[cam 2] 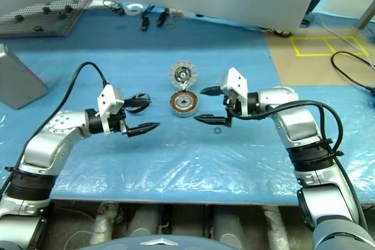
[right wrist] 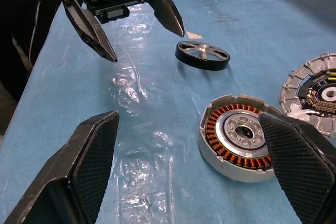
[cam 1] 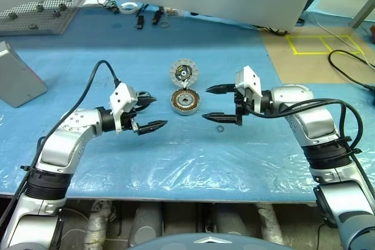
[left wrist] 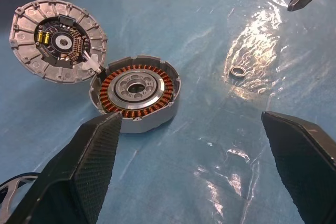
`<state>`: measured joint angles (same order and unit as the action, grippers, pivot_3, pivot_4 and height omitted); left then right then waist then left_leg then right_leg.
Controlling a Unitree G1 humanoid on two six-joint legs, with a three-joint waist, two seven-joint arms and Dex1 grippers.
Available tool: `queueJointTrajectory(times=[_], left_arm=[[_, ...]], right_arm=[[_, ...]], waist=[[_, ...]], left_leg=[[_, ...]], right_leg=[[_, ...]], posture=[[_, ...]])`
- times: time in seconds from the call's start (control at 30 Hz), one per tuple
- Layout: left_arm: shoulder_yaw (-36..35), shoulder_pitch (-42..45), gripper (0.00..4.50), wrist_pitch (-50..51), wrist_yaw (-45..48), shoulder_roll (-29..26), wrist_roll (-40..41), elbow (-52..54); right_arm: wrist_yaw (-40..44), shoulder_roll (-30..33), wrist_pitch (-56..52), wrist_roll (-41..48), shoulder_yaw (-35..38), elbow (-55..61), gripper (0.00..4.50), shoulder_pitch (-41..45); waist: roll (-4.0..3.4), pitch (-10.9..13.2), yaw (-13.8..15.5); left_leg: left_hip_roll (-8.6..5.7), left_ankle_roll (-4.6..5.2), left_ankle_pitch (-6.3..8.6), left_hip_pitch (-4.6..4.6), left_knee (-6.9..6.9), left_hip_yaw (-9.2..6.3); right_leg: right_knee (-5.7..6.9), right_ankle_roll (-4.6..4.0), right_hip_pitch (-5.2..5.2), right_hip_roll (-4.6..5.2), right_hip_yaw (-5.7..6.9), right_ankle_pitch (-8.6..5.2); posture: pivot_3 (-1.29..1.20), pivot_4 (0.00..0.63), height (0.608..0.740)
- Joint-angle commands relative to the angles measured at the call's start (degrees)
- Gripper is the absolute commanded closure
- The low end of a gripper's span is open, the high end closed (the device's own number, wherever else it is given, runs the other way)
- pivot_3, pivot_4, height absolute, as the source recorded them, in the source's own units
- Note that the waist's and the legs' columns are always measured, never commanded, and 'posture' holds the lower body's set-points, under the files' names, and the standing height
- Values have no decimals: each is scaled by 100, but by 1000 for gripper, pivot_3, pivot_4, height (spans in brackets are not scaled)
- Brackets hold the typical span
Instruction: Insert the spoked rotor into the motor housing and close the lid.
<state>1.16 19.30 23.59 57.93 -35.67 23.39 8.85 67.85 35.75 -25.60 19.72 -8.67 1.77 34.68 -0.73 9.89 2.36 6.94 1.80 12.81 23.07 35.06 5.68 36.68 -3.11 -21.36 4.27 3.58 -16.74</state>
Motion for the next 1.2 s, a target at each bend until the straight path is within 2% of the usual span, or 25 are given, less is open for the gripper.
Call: queueJointTrajectory(times=[0.03,0.47,1.2], left_arm=[[-43,48,0,-35,92,-30,114,99],[-36,141,0,-340,-34,65,-54,-75],[24,-147,0,-473,-122,141,-139,36]], right_arm=[[-21,29,224,-26,51,193,13,-94],[82,0,133,108,72,260,13,-245],[-418,-229,252,27,66,297,13,-389]], waist=[[0,0,1],[0,0,0],[0,0,-1]], left_leg=[[0,0,0,0,0,0],[0,1,0,0,3,0],[1,2,-1,0,3,0]], right_leg=[[0,0,0,0,0,0],[4,-2,-1,0,0,1],[4,-2,-1,0,1,1]], posture=[[0,150,740],[0,150,740],[0,150,740]])
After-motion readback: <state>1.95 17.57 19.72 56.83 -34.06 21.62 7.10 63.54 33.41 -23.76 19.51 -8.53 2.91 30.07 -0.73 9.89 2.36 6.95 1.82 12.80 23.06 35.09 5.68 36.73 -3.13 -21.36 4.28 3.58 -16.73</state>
